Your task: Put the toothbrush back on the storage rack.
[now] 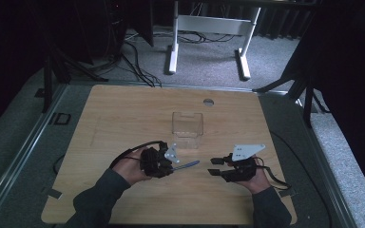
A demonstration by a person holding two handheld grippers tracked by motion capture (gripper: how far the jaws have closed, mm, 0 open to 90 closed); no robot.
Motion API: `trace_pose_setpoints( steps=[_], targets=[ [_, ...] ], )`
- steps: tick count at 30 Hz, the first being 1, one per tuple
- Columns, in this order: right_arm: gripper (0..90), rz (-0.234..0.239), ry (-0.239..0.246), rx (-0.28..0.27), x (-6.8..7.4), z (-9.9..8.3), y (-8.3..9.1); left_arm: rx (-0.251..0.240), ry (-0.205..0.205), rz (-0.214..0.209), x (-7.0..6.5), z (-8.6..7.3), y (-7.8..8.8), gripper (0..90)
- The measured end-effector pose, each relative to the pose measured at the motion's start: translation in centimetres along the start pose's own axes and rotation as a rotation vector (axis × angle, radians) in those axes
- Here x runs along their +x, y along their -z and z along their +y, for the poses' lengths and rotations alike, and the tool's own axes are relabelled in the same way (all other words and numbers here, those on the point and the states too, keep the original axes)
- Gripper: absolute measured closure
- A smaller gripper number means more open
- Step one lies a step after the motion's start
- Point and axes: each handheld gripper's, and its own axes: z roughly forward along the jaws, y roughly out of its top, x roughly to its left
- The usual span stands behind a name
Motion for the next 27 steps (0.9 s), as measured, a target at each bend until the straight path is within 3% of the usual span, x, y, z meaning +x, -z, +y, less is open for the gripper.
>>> trace_pose_setpoints(
  steps=[14, 27],
  targets=[
    [61.6, 0.086, 0.065, -0.014, 0.8, 1.3, -0.9, -0.03, -0.081, -0.027, -1.1, 0.8, -0.1, 81.9],
    [68.1, 0.196, 0.102, 0.002, 1.2, 1.2, -1.5, -0.021, -0.136, -0.053, -1.7, 1.2, -0.4, 81.9]
  ],
)
